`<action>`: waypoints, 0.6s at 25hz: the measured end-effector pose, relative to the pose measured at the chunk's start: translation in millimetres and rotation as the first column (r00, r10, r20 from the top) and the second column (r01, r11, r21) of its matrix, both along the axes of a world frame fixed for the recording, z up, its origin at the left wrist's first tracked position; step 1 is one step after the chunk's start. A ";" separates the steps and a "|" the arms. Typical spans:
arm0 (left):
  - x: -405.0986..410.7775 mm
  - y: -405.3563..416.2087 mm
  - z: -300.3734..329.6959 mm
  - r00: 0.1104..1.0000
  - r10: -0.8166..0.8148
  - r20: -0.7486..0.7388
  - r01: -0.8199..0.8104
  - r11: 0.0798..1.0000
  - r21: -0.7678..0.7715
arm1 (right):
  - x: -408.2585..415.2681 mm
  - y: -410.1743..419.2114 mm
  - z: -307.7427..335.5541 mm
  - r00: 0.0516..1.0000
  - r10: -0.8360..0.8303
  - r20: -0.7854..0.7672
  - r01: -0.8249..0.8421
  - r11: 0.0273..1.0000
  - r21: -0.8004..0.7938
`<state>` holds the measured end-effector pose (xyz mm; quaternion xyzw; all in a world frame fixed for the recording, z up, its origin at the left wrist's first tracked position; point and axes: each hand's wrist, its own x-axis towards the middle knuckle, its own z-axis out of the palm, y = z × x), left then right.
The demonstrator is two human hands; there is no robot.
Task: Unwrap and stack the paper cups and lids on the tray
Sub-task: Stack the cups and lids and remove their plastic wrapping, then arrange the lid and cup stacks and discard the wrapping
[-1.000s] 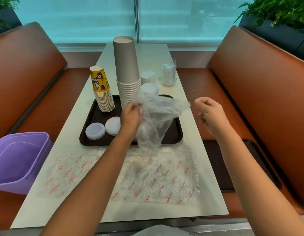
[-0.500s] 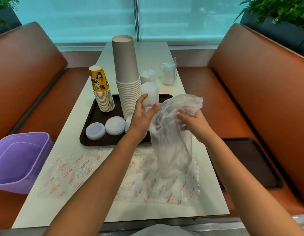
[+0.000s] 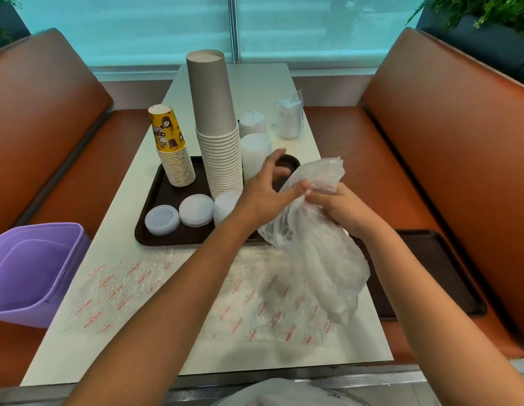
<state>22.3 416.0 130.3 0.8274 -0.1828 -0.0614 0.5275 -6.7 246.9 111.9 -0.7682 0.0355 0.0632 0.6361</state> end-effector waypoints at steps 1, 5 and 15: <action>0.3 -3.7 -2.0 1.000 0.025 -0.016 -0.025 1.000 0.019 | -1.0 -2.8 0.6 0.999 0.045 -0.018 -0.045 0.999 -0.023; 11.4 10.0 -16.9 0.921 0.356 -0.154 -0.382 0.905 -0.190 | -14.2 -45.9 -1.9 0.956 0.139 -0.258 -0.208 0.942 -0.262; -0.1 10.1 -37.3 0.800 0.539 -0.263 -0.600 0.735 -0.317 | -27.2 -40.7 -36.9 0.839 -0.414 -0.355 0.489 0.859 0.154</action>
